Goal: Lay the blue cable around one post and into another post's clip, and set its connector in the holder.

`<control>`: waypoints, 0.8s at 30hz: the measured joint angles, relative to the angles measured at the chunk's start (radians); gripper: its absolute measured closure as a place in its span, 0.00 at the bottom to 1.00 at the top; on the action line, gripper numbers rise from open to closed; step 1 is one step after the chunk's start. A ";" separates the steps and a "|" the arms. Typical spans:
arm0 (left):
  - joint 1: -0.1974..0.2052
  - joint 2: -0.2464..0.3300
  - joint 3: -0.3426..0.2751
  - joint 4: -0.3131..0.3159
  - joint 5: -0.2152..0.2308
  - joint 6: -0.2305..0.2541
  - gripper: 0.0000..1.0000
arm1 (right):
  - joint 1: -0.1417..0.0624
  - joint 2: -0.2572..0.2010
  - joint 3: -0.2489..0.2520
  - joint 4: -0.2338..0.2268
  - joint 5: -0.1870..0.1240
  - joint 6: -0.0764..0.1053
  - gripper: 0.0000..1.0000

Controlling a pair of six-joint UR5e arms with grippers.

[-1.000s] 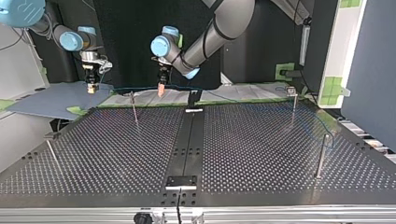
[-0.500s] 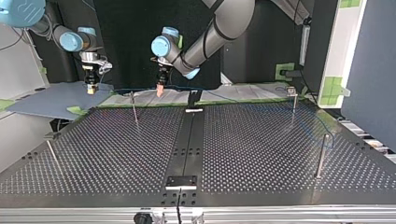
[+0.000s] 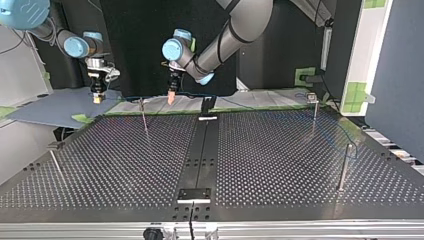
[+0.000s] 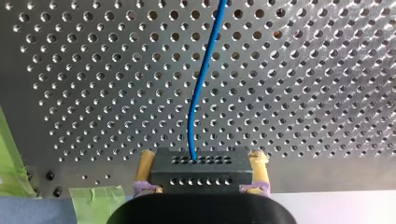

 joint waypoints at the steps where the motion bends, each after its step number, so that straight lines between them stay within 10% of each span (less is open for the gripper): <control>1: 0.000 0.000 0.000 0.000 0.000 0.002 1.00 | 0.001 0.000 -0.001 0.000 0.000 0.001 1.00; 24: 0.008 0.000 -0.004 0.000 0.001 0.027 1.00 | -0.004 0.003 -0.010 -0.006 0.053 0.034 1.00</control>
